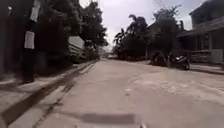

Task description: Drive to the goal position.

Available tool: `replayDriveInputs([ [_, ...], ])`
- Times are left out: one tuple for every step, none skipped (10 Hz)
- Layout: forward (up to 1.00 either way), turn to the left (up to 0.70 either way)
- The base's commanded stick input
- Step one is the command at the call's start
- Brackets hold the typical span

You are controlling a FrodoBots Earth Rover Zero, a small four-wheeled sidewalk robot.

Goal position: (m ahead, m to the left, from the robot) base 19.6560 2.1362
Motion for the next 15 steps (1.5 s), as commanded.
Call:
replayDriveInputs([
  [1.00, -0.17],
  [1.00, 0.00],
  [1.00, 0.00],
  [1.00, 0.00],
  [1.00, 0.00],
  [1.00, 0.00],
  [1.00, 0.00],
  [1.00, 0.00],
  [1.00, 0.00],
  [1.00, 0.00],
  [1.00, 0.01],
  [1.00, 0.03],
  [1.00, 0.30],
  [1.00, 0.40],
  [1.00, 0.40],
])
